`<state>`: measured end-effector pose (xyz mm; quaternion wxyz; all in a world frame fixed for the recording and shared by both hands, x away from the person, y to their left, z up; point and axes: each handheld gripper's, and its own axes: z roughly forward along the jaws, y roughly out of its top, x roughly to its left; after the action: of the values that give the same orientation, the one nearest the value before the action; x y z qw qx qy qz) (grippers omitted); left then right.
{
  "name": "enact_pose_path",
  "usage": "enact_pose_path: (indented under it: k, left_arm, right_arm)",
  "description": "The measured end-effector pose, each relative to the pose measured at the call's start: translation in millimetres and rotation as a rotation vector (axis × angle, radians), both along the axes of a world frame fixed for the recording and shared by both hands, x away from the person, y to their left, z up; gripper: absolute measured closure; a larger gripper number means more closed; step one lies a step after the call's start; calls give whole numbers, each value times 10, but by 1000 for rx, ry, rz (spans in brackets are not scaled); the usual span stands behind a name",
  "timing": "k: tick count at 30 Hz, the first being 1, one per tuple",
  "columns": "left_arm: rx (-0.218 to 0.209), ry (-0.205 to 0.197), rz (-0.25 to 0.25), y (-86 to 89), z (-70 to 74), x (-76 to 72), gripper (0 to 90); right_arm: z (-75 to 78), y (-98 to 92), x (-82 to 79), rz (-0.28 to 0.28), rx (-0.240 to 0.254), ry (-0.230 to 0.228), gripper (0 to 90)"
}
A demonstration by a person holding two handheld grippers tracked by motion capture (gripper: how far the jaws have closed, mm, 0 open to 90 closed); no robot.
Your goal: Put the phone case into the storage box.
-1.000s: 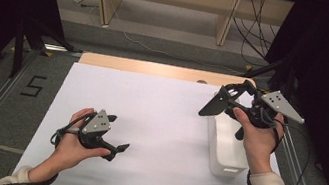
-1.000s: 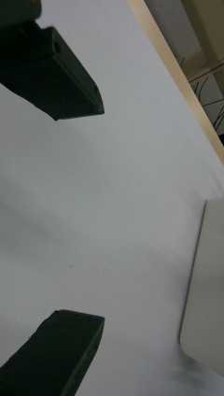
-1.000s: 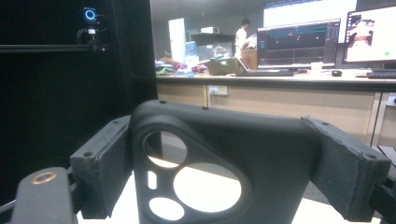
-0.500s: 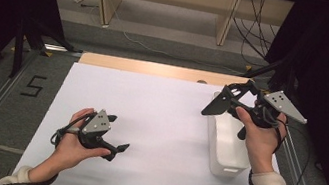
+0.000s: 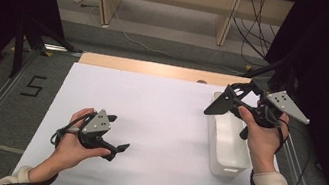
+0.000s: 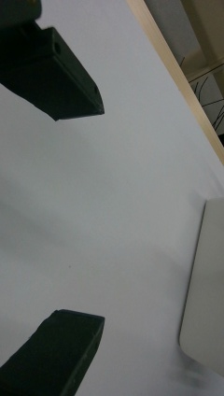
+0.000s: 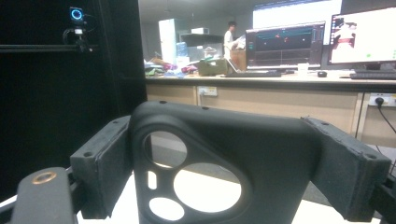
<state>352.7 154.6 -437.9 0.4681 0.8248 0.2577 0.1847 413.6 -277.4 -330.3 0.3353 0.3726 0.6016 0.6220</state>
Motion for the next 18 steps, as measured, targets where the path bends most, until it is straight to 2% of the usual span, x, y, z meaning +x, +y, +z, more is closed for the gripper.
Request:
enact_pose_path:
  k: [18]
  left_arm:
    - [-1, 1, 0, 2, -2, 2, 10]
  right_arm:
    - [0, -70, 16, -29, -5, 3, 155]
